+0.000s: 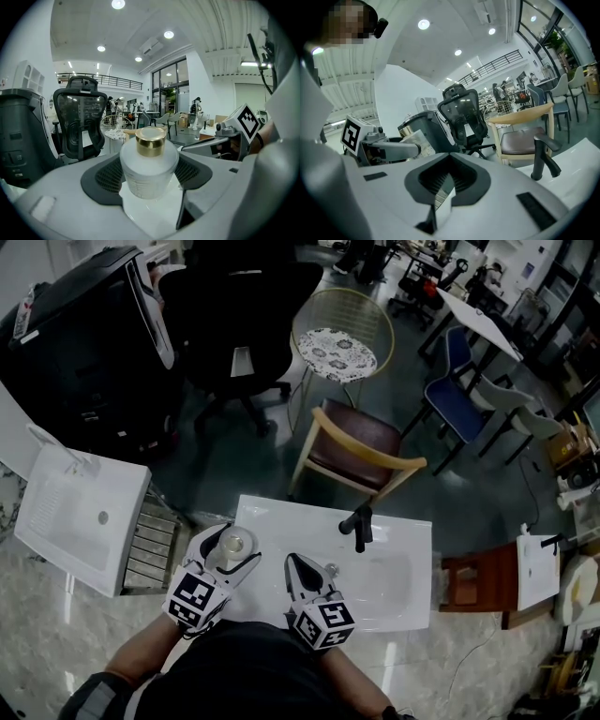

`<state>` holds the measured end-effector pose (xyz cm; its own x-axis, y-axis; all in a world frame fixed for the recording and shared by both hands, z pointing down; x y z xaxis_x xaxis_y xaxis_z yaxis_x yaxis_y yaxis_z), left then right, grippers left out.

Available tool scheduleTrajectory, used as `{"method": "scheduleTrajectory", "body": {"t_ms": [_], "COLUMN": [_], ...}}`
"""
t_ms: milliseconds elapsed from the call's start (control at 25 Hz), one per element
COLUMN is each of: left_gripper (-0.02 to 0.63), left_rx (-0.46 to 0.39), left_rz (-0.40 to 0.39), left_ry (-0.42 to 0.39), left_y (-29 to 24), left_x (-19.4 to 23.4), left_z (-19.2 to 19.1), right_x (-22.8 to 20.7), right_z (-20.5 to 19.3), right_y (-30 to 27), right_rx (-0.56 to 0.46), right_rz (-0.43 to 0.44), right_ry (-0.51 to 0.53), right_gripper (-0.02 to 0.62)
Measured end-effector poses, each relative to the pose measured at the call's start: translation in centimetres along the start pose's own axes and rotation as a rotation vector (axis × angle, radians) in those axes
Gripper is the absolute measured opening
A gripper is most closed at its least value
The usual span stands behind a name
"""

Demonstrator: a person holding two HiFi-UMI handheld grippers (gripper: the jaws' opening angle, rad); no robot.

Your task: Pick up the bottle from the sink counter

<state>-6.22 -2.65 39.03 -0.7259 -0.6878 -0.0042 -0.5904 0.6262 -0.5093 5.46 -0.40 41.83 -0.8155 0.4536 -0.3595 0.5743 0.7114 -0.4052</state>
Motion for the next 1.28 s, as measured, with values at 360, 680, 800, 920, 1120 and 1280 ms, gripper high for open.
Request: {"method": "scheduleTrajectory", "body": {"t_ms": [360,680,800,920,1120,1280], "left_gripper": [0.334,0.334,0.334,0.334,0.334,0.334], "left_rx": [0.006,0.028,0.032,0.035,0.041,0.04], "left_rz": [-0.001,-0.008,-0.009,-0.009,-0.013,-0.015], "left_ry": [-0.017,-0.004,-0.002,-0.003,-0.003,-0.004], "left_y": [0.0,-0.8,-1.0,-1.2,-1.6,-1.9], "left_x": [0.7,1.1,1.2,1.3,1.2,1.2], "left_z": [0.5,-0.4,-0.5,-0.4,-0.3,-0.2], "right_x": [0.0,-0.3,-0.3,-0.5,-0.7,-0.9], "right_z": [2.0,1.7,1.5,1.5,1.5,1.6], "right_y": [-0.2,-0.7,-0.8,-0.8,-0.9,-0.8], "right_rx": [-0.047,-0.045,-0.042,-0.04,-0.038,-0.039], "right_rz": [-0.026,-0.026,-0.024,-0.022,-0.018,-0.02], "right_ry": [0.047,0.054,0.054,0.053,0.059,0.059], "right_gripper": [0.008,0.008,0.008,0.008,0.008,0.008]}}
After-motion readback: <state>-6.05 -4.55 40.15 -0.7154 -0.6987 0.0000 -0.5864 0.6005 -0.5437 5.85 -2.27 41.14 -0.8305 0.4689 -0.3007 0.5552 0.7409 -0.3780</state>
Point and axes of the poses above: the fingertips, and each gripper's own axes: y backward along the fingers, x to its left, z out of its top, the point moved 2 cm from there along y, backward along the fingers, and after that the axes turned 10 degrees about x, right-handed, at the moved point
